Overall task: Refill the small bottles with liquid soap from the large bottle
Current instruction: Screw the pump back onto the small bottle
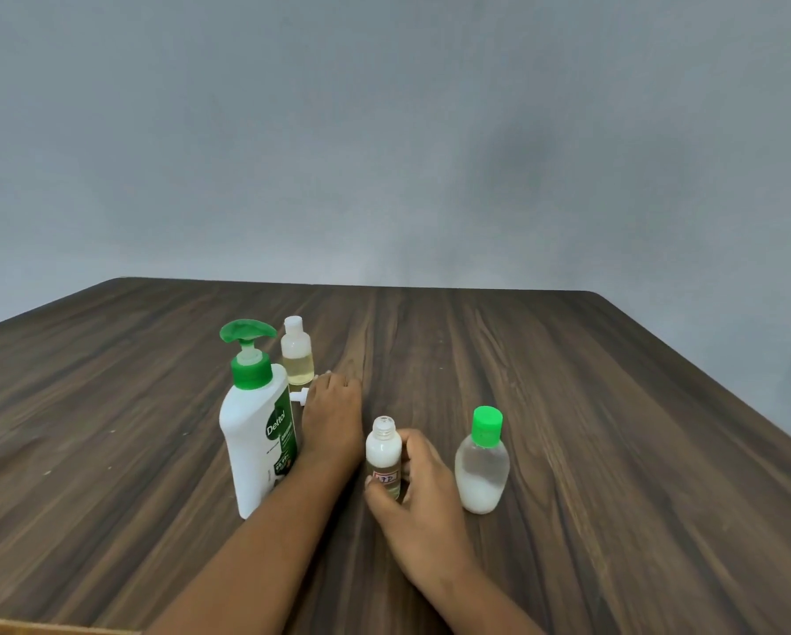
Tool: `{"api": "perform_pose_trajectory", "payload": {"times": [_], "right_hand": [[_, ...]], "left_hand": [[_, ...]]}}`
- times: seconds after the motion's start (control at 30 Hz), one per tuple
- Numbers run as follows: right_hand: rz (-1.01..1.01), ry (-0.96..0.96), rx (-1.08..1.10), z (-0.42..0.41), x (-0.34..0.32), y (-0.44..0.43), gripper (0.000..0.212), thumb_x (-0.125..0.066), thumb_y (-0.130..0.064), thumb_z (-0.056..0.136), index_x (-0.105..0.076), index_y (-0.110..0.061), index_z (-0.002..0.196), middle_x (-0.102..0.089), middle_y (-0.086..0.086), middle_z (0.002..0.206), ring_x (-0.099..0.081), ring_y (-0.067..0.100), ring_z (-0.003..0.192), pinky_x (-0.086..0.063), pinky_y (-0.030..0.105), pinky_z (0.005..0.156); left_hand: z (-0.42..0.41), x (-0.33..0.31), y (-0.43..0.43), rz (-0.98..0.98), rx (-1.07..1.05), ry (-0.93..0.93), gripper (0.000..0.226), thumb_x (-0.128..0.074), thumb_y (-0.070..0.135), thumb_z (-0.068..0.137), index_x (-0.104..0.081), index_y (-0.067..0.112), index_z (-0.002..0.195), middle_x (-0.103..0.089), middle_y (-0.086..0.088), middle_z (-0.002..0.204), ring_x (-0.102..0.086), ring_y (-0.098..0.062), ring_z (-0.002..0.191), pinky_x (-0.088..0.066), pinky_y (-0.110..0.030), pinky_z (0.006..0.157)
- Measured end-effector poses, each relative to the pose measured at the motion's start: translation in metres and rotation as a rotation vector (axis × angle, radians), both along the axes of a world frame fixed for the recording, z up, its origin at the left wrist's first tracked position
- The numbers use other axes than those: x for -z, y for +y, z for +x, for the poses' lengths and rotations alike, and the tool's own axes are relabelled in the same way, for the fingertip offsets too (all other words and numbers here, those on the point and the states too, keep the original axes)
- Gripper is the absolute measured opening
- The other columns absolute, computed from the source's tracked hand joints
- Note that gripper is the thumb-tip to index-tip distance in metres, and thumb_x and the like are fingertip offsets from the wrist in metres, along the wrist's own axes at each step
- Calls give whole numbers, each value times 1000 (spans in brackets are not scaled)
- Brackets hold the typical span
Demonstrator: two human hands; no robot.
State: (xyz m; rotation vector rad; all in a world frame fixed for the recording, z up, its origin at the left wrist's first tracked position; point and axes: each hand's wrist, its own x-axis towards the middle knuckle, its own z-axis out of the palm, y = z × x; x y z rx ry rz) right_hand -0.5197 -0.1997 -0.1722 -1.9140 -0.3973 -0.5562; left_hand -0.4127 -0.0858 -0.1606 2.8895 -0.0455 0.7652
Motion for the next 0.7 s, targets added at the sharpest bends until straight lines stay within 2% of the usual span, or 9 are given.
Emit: {"api": "perform_pose_trajectory", "payload": {"times": [0.1, 0.17, 0.27, 0.37, 0.43, 0.53, 0.63, 0.67, 0.7], "right_hand": [[8, 14, -8, -1, -1, -1, 18, -53, -22, 69, -53, -24, 88, -53, -10, 80, -50, 6, 74, -35, 12, 63], [12, 20, -10, -2, -2, -1, 18, -54, -20, 69, -51, -27, 85, -53, -11, 80, -50, 4, 74, -35, 11, 63], [1, 32, -8, -1, -3, 0, 17, -54, -22, 70, -50, -29, 85, -53, -12, 81, -49, 4, 74, -34, 12, 64], [-8, 58, -24, -1, -3, 0, 19, -57, -22, 73, -54, -23, 91, -57, -9, 87, -55, 7, 79, -43, 21, 68], [-7, 72, -24, -1, -3, -1, 21, -58, -22, 73, -55, -22, 94, -59, -6, 90, -57, 9, 82, -48, 29, 72], [-1, 83, -18, -3, -3, 1, 21, -57, -23, 72, -55, -23, 93, -60, -6, 90, -59, 10, 83, -50, 32, 73], [-4, 95, -23, -4, -3, 1, 21, -60, -20, 74, -56, -24, 94, -59, -6, 92, -59, 11, 84, -50, 33, 74], [-9, 97, -27, -4, -3, 1, 21, -61, -18, 76, -56, -24, 96, -59, -6, 93, -59, 11, 85, -50, 33, 75], [-16, 99, -28, -5, -3, 1, 22, -61, -16, 77, -56, -23, 97, -59, -5, 94, -58, 10, 85, -50, 33, 75]], "left_hand": [[0, 1, 1, 68, -63, 8, 26, -40, 9, 93, -50, 13, 118, -47, -10, 132, -33, -28, 133, -23, -34, 112], [0, 2, 2, 71, -100, 27, 26, -40, 9, 93, -49, 14, 117, -50, -10, 129, -38, -27, 127, -27, -34, 109], [-2, -1, 3, 54, -102, 24, 24, -40, 7, 92, -51, 14, 112, -56, -8, 119, -46, -26, 114, -34, -32, 98], [-5, -4, 1, 22, -71, 25, 22, -41, 6, 92, -52, 14, 109, -55, -8, 116, -46, -24, 111, -35, -30, 90], [-7, -5, -1, 10, -29, 23, 20, -42, 8, 92, -53, 14, 108, -53, -8, 116, -44, -24, 110, -34, -29, 88], [-8, -2, 0, -7, 42, -34, 24, -46, 9, 90, -54, 15, 112, -49, -8, 116, -41, -25, 111, -33, -29, 94], [-11, 0, 0, -153, 159, -175, 29, -53, 0, 84, -59, 12, 109, -48, -11, 110, -44, -28, 107, -35, -41, 102], [-12, -1, -1, -256, 220, -249, 30, -53, -5, 81, -61, 11, 104, -49, -11, 106, -47, -27, 102, -40, -43, 97], [-13, -4, -2, -375, 291, -315, 32, -50, -9, 78, -63, 10, 100, -49, -11, 104, -50, -24, 96, -45, -39, 91]]}}
